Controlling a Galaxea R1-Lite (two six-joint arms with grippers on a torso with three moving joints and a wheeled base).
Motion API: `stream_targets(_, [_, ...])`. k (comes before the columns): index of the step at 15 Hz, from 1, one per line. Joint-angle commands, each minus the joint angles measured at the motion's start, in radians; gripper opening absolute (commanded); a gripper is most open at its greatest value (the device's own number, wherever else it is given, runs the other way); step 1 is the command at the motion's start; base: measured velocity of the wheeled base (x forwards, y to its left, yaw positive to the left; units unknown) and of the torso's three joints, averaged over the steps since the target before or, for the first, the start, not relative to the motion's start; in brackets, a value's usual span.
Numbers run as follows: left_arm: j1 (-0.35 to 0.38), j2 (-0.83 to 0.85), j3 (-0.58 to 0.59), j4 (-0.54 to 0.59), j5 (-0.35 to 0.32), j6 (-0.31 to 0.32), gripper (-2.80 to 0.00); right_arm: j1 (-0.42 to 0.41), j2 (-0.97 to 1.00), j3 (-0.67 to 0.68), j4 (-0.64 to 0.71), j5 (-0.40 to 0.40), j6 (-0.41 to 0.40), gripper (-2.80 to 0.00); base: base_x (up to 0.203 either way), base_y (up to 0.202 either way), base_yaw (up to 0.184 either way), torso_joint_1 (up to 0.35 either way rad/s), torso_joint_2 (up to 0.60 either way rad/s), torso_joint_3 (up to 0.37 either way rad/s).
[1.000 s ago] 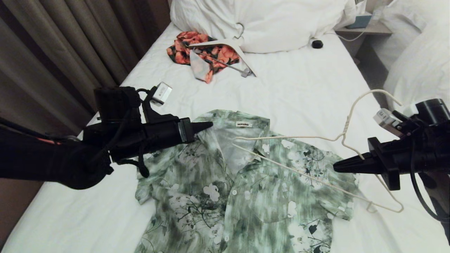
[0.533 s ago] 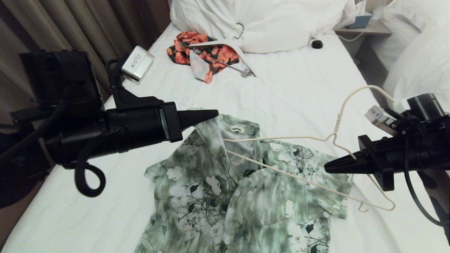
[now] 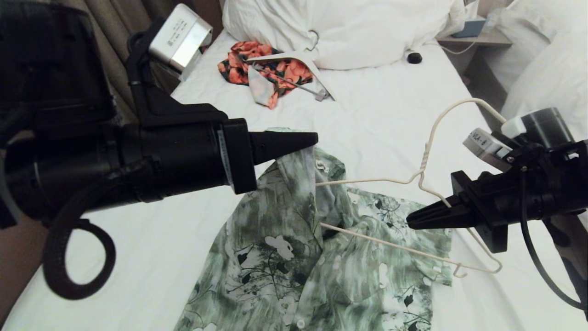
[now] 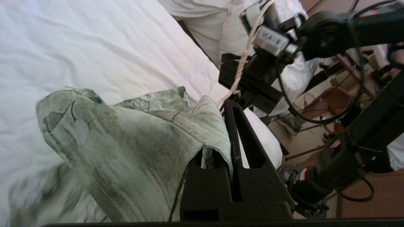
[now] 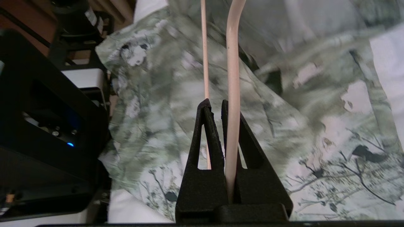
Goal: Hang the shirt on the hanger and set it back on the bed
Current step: Hook one side of the shirt onto the hanger
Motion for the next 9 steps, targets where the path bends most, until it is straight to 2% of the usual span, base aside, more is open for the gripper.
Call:
stream_targets(1, [-0.051, 0.052, -0.038, 0.012, 0.032, 0.007, -2.80, 0.012, -0.023, 0.001, 0.000, 0.005, 0.008, -2.80, 0.000, 0.000, 0.000, 0.000, 0.00, 0.000])
stream_targets(4, [-0.170, 0.119, -0.120, 0.068, 0.161, 0.010, -2.80, -0.027, -0.038, 0.002, 0.000, 0.008, 0.018, -2.80, 0.000, 0.000, 0.000, 0.000, 0.00, 0.000])
stream_targets(9, [-0.249, 0.267, -0.227, 0.082, 0.194, 0.010, -2.80, -0.021, -0.060, 0.071, -0.003, 0.024, 0.014, -2.80, 0.000, 0.000, 0.000, 0.000, 0.00, 0.000])
